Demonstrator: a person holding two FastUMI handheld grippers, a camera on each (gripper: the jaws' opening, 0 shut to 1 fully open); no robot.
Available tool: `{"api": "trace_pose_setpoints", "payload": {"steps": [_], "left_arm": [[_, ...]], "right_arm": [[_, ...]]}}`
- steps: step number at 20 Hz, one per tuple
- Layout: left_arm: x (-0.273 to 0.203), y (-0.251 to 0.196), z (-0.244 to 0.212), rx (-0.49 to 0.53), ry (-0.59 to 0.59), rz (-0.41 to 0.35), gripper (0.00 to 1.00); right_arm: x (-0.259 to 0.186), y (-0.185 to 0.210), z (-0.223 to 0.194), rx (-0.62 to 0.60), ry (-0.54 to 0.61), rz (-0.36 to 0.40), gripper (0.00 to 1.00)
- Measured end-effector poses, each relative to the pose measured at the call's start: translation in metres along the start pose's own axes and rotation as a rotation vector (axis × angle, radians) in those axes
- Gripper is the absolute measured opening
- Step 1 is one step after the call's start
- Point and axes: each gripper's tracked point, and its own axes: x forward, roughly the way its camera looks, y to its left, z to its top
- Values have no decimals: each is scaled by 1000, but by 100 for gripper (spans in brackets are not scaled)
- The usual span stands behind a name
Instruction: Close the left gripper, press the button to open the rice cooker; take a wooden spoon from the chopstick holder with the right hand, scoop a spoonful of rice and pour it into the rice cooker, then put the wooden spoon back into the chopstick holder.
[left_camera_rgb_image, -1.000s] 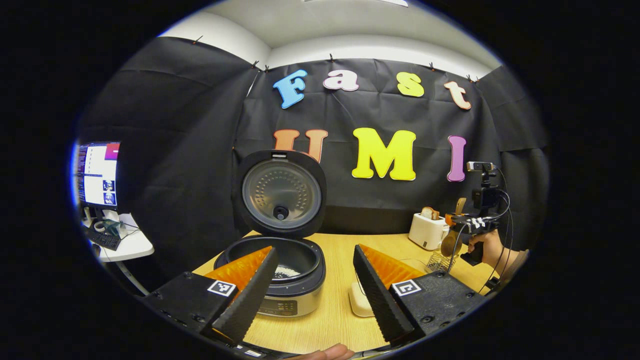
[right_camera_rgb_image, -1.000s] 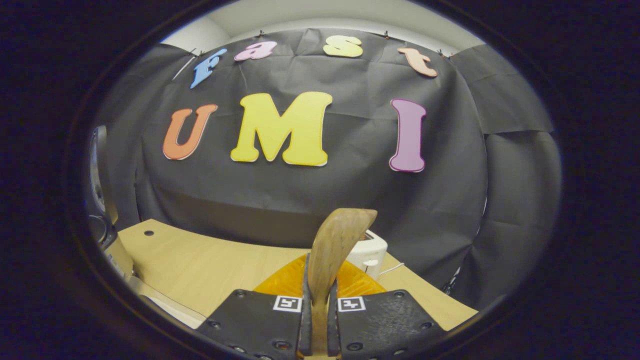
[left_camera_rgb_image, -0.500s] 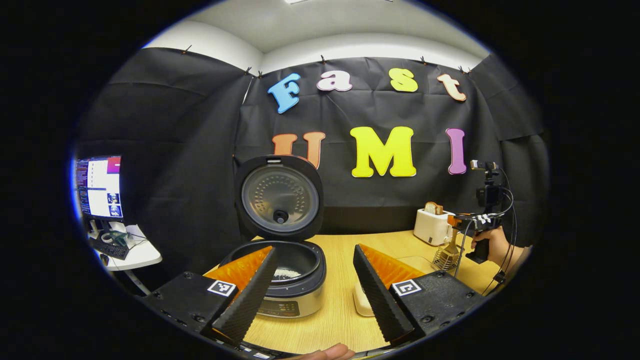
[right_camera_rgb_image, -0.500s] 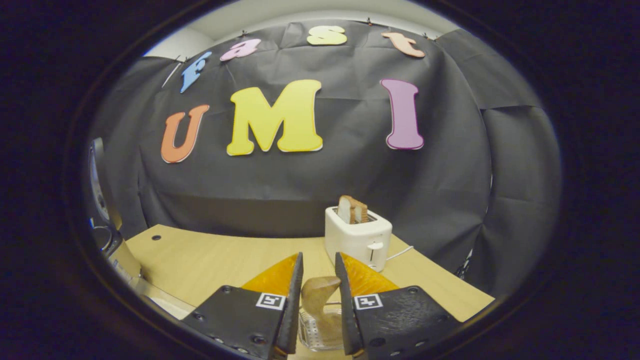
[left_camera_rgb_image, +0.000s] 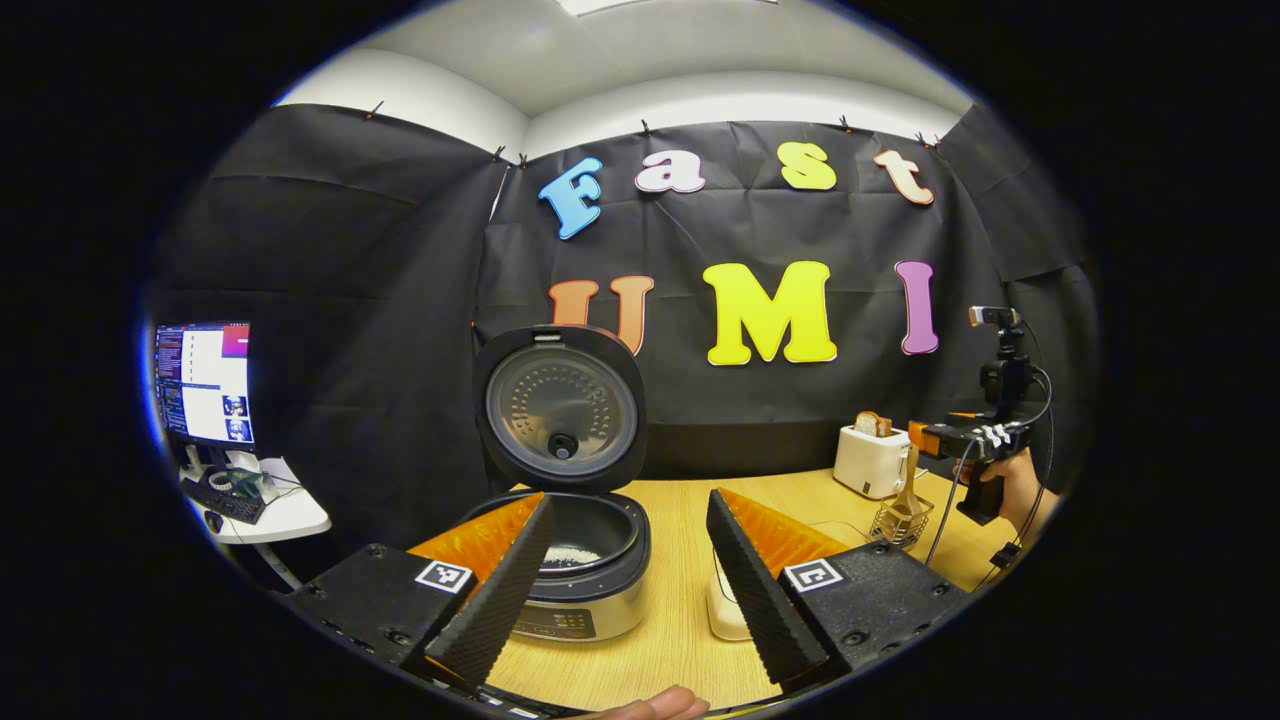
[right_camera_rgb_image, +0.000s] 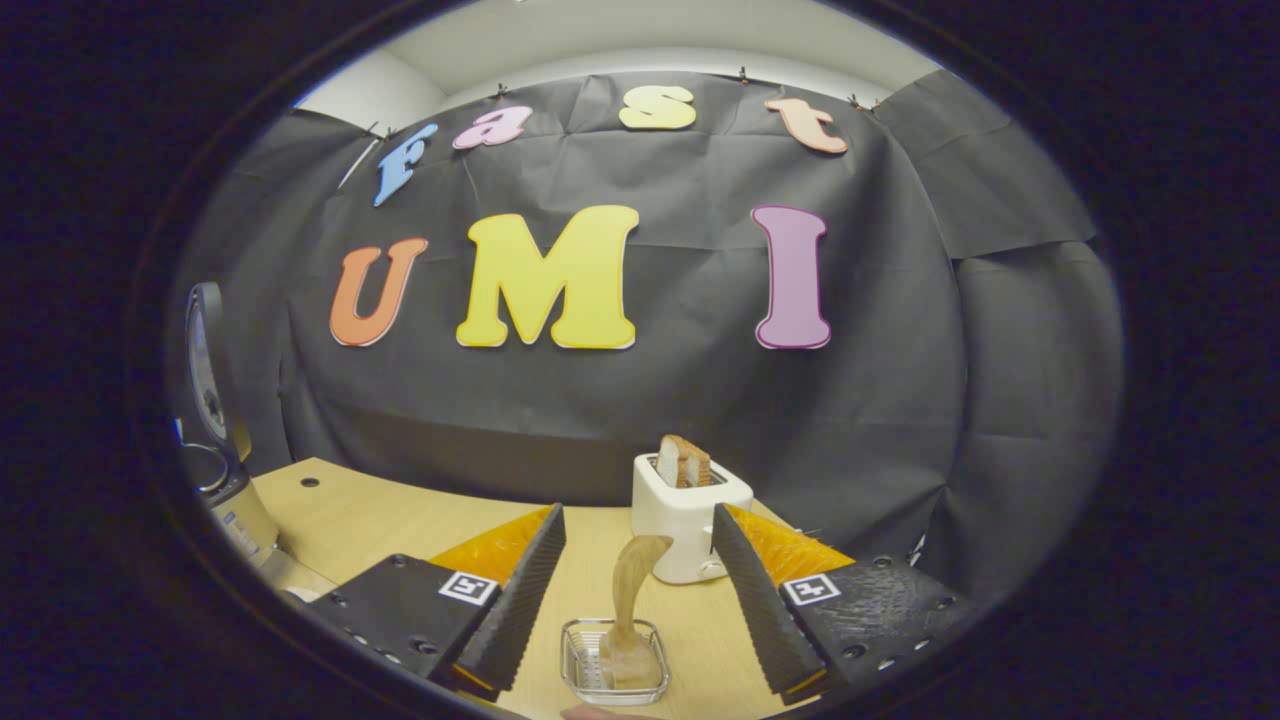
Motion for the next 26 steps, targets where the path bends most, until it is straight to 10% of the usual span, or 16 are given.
{"api": "trace_pose_setpoints", "payload": {"steps": [26], "left_arm": [[196,94,157,166,-249,118,96]], "right_arm": [[-115,20,-34,21,-51,78,96]]}}
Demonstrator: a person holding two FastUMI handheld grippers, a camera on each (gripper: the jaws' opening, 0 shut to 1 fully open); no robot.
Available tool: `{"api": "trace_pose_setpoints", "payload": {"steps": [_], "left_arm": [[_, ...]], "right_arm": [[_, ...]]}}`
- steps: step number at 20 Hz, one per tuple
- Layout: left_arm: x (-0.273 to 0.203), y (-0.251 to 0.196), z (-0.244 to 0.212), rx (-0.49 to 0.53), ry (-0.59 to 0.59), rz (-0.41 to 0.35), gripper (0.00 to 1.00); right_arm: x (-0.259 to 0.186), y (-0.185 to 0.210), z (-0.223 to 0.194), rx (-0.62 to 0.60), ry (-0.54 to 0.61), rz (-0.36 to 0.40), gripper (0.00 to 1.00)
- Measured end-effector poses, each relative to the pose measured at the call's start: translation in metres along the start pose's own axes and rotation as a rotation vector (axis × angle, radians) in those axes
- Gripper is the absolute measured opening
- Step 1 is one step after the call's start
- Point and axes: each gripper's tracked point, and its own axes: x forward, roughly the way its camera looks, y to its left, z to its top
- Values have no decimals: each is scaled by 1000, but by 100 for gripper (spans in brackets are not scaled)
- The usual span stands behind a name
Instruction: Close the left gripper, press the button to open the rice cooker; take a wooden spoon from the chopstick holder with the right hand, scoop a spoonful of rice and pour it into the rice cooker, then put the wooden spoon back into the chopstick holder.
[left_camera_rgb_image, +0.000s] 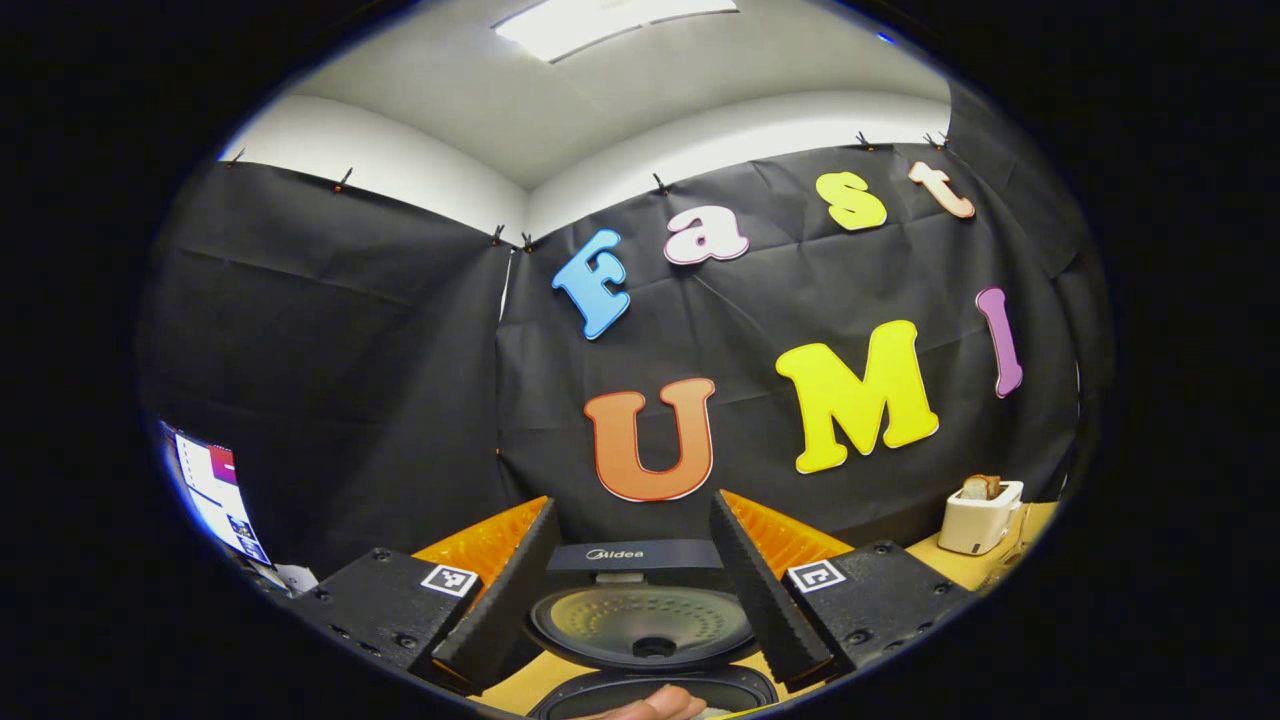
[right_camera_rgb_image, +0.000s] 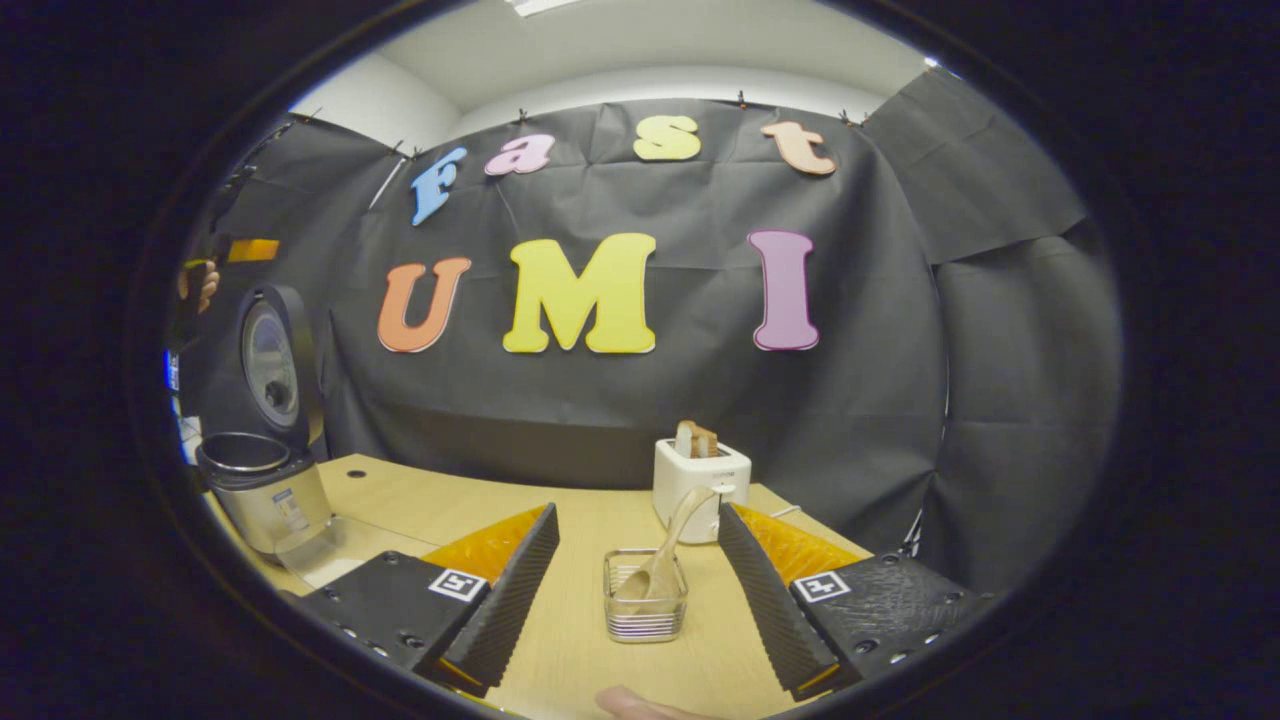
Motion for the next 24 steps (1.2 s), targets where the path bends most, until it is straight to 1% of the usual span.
{"api": "trace_pose_setpoints", "payload": {"steps": [3,4,5,6,9,10,12,13,14,15,16,17,21,24], "left_arm": [[23,8,1,5,-26,19,98],[31,8,3,-2,-36,21,95],[39,9,3,-11,-44,20,98],[47,9,2,-33,-44,18,98],[67,1,-15,-58,13,-8,98],[71,1,-20,-56,25,-12,95],[80,1,-29,-60,45,-19,95],[84,2,-35,-67,64,-19,98],[86,2,-45,-71,96,-22,98],[83,1,-48,-90,106,-29,98],[81,1,-42,-99,98,-40,100],[80,1,-48,-100,118,-41,98],[65,2,-46,-98,116,-39,97],[52,3,-45,-97,109,-33,97]], "right_arm": [[-6,-6,-3,12,-5,-5,95],[-9,-7,-4,17,-7,-2,95],[-10,-7,-5,20,-9,-1,96],[-11,-8,-6,20,-8,-2,95],[-13,-12,-4,26,-15,-10,96],[-14,-12,-3,33,-17,-7,96],[-16,-9,-5,43,-12,9,95],[-18,-7,-5,49,-10,20,95],[-18,-6,-6,55,-7,27,96],[-18,-6,-6,60,-7,30,96],[-20,-6,-4,65,-8,32,95],[-20,-6,-3,69,-10,37,96],[-26,-4,1,91,-13,57,94],[-30,-3,3,94,-19,57,94]]}}
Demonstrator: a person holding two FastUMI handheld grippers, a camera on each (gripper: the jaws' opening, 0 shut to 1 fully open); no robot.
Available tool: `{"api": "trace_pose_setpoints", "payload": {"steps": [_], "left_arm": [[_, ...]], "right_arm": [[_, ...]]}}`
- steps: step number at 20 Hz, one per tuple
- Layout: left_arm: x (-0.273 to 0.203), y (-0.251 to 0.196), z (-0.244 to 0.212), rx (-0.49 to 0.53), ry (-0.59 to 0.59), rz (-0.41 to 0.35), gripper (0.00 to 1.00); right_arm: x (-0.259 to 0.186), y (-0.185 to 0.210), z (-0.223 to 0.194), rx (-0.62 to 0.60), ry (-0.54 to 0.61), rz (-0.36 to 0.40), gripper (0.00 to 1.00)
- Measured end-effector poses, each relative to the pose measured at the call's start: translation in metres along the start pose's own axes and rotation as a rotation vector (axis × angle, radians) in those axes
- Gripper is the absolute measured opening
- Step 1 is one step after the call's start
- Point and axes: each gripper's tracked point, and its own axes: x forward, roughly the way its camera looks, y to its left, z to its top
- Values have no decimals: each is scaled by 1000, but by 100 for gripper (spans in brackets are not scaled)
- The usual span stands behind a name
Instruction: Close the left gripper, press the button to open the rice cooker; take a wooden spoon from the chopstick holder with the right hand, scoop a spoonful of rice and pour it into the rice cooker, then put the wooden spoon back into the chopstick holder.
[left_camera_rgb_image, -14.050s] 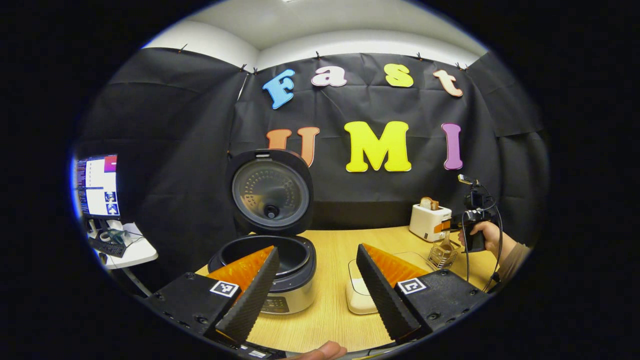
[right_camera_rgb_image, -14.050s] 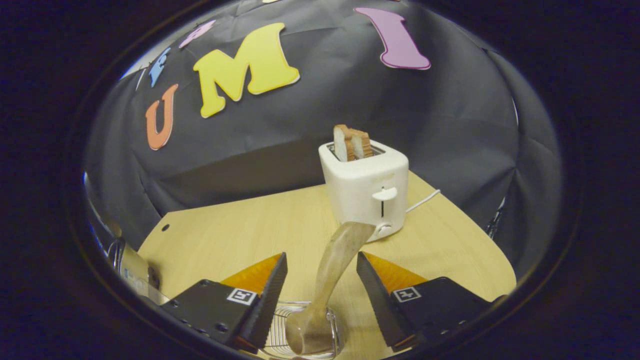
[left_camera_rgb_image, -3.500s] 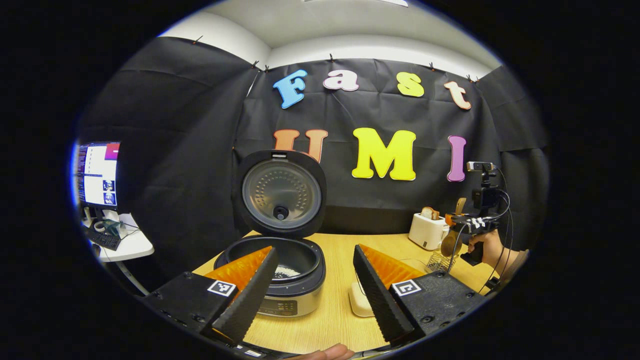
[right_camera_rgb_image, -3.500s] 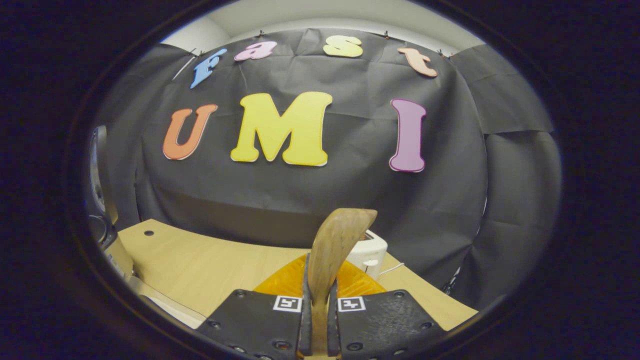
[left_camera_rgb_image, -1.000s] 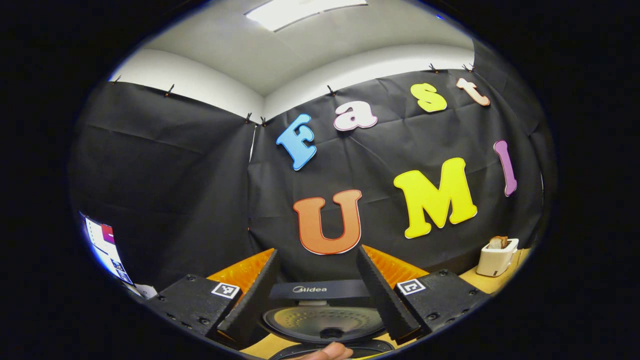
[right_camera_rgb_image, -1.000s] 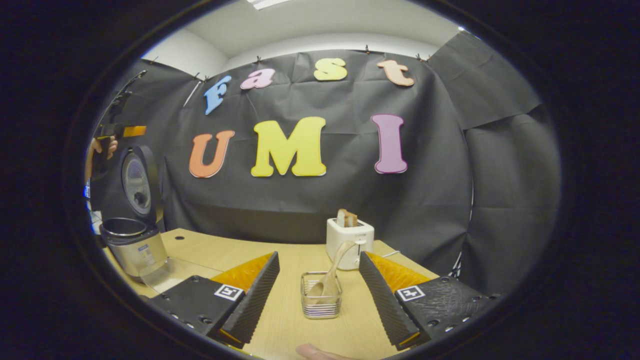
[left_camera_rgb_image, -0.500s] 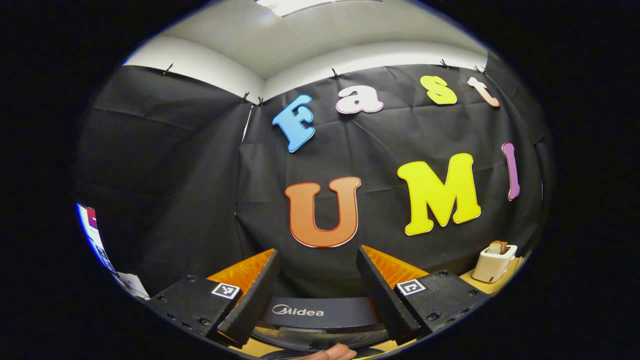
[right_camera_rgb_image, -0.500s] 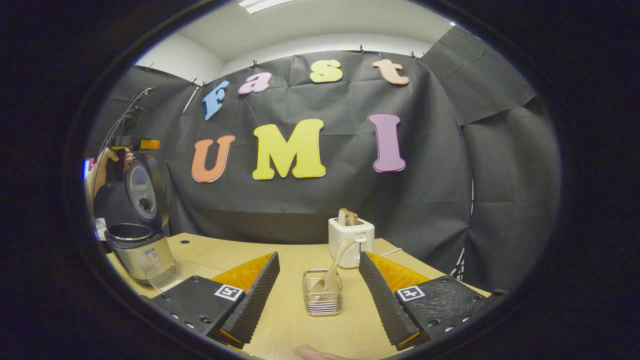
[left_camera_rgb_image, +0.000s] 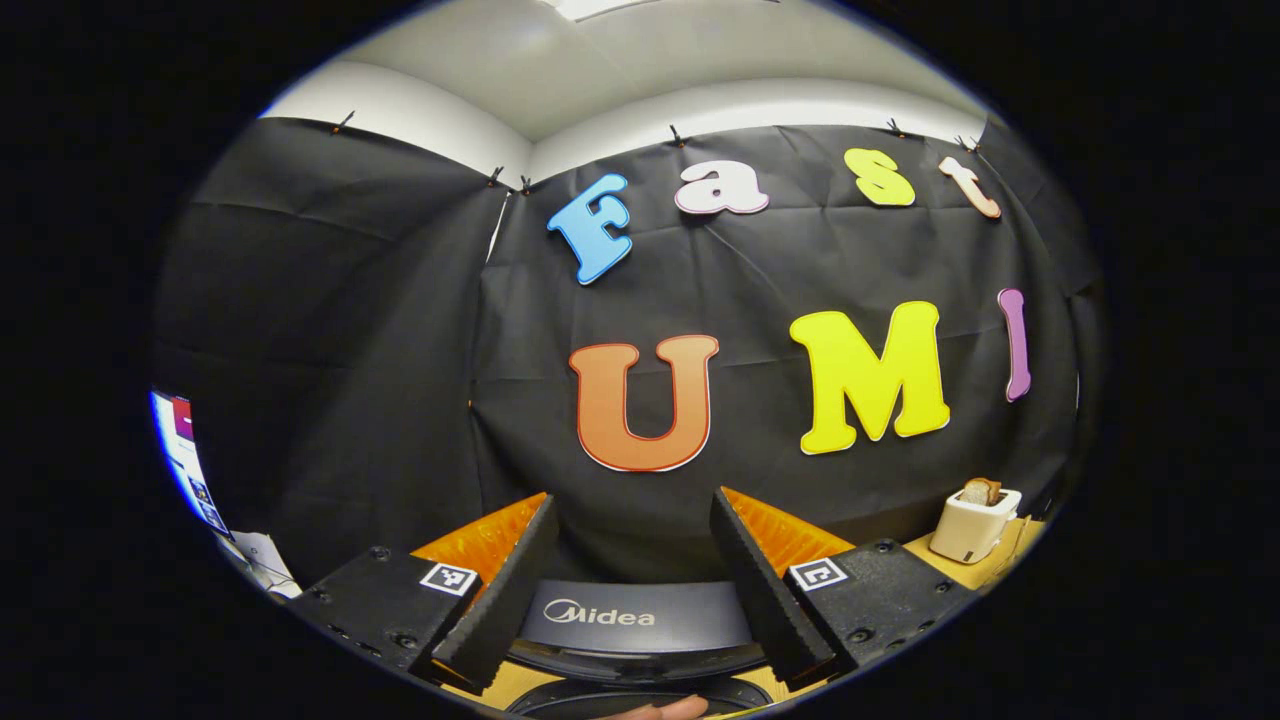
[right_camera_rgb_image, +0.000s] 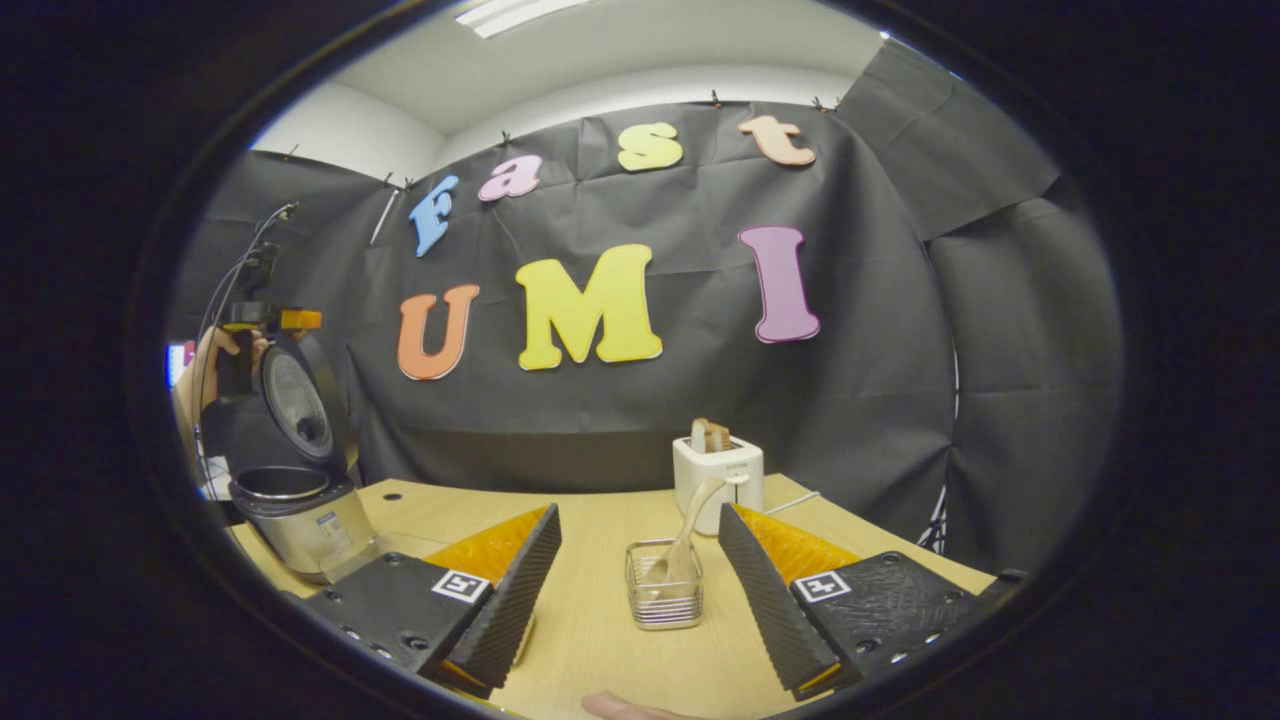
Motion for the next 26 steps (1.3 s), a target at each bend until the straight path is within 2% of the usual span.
{"api": "trace_pose_setpoints", "payload": {"steps": [5,10,14,15,16,18,19,20,22,23,26], "left_arm": [[-31,2,-4,-5,-28,19,97],[-76,3,-21,-8,-41,18,97],[-122,3,-54,-30,14,8,97],[-131,1,-63,-35,34,3,97],[-143,0,-71,-35,50,2,97],[-160,-1,-77,-8,44,9,98],[-167,-2,-79,7,41,15,97],[-176,-5,-82,9,43,10,97],[-189,-10,-85,8,38,1,97],[-192,-10,-88,10,41,-1,97],[-199,-11,-98,2,66,-1,97]], "right_arm": [[-8,6,6,12,-3,23,94],[-15,2,15,26,-22,15,94],[-18,4,17,46,-20,27,95],[-19,5,17,49,-18,31,92],[-20,8,18,52,-15,38,96],[-22,14,17,57,-8,57,96],[-23,17,16,57,-3,66,92],[-24,19,16,55,1,75,96],[-28,20,17,53,0,82,96],[-29,21,20,55,-5,83,92],[-32,19,24,54,-18,88,92]]}}
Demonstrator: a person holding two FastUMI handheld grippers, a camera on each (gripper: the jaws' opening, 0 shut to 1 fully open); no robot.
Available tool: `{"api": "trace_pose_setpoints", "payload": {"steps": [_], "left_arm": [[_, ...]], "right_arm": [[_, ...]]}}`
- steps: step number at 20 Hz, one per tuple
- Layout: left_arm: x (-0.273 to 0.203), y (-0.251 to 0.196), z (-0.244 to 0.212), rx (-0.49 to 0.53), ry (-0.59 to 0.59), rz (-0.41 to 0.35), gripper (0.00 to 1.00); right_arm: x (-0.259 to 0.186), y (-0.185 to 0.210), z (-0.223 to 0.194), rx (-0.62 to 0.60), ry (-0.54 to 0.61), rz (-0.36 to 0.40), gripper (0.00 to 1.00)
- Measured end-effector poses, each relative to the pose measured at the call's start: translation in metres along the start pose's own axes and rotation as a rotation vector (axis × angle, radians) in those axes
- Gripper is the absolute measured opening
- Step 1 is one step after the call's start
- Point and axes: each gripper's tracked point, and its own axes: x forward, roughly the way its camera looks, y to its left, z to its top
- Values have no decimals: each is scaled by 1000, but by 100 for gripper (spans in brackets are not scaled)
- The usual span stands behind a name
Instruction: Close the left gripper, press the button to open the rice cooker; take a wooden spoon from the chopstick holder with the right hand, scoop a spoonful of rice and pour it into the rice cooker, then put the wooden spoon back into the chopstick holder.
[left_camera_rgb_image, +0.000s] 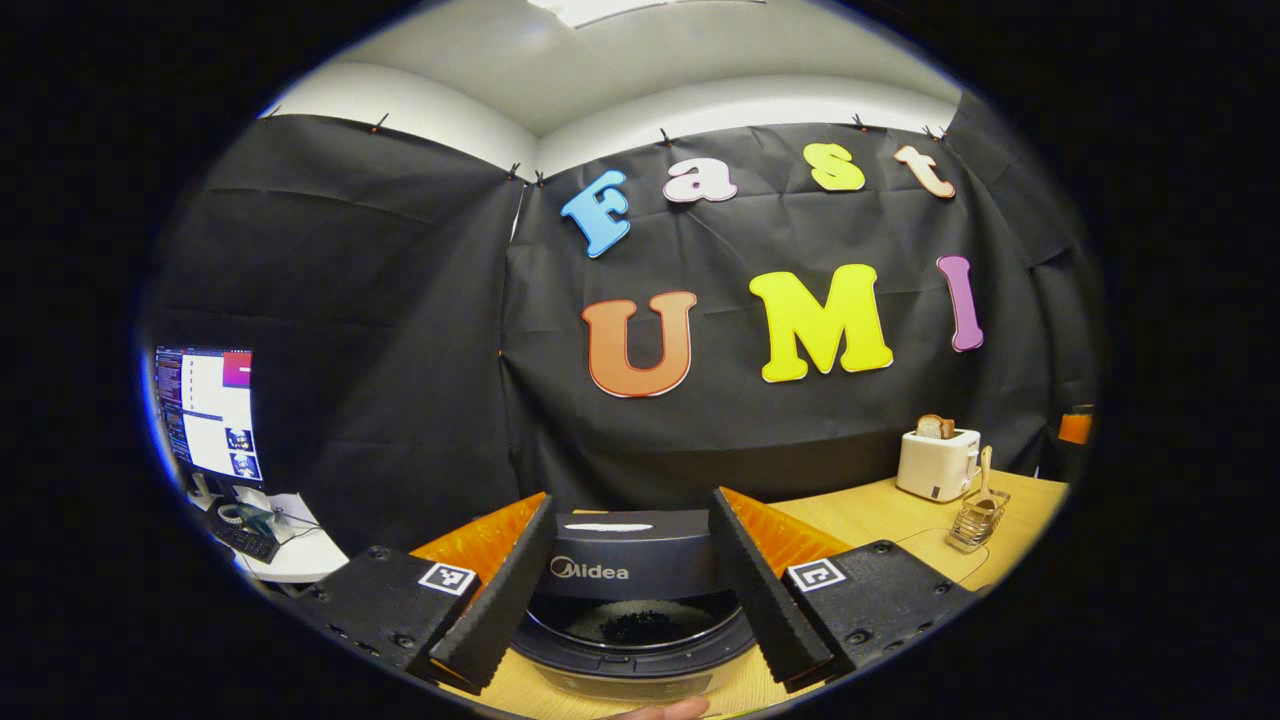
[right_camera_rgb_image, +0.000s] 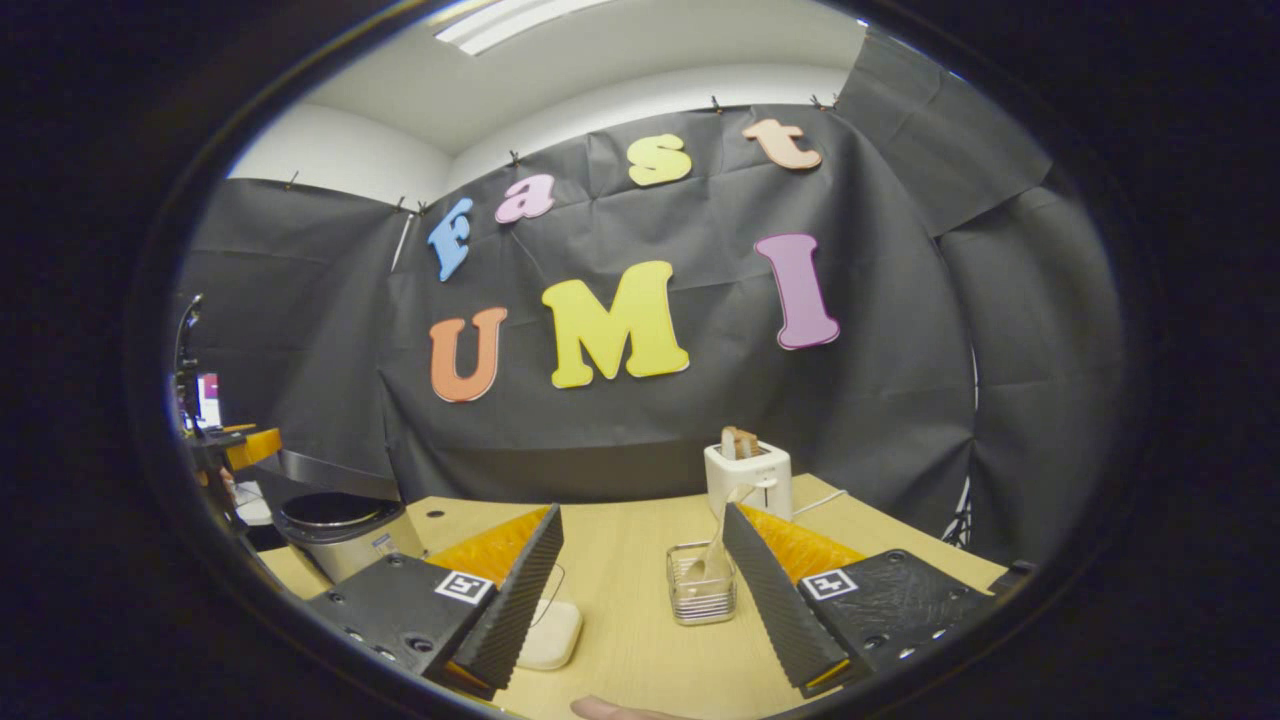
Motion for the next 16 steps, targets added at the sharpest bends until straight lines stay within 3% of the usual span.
{"api": "trace_pose_setpoints", "payload": {"steps": [6,14,15,16], "left_arm": [[-5,-1,-13,13,35,8,97],[-21,-4,-57,-5,199,-7,98],[-23,-4,-60,-11,216,-9,98],[-24,-4,-64,-7,234,-12,98]], "right_arm": [[-1,-5,3,42,1,2,96],[-3,-3,1,46,10,10,96],[-3,-3,1,45,11,11,92],[-2,-1,0,43,12,12,96]]}}
